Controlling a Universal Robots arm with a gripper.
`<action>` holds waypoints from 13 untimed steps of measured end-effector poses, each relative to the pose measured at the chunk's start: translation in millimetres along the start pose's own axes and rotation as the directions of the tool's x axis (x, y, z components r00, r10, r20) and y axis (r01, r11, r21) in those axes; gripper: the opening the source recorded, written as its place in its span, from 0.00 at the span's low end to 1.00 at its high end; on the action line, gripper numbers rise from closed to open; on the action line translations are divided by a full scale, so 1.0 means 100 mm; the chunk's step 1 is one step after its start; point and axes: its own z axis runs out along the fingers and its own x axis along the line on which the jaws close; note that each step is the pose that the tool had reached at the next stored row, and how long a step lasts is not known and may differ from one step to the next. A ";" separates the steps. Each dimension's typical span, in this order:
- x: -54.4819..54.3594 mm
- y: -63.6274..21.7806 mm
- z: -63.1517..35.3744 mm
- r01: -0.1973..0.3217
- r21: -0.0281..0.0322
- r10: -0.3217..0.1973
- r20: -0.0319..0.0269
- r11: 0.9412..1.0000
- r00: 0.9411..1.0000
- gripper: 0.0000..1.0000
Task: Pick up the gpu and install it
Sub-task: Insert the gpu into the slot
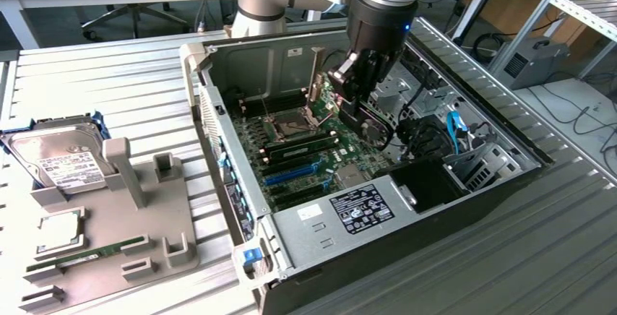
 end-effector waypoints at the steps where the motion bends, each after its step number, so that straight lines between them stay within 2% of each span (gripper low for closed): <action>1: 0.00 0.000 0.000 0.001 0.000 -0.001 0.000 1.000 1.000 0.26; 13: 0.00 0.000 0.000 0.014 0.000 -0.014 0.001 1.000 1.000 0.26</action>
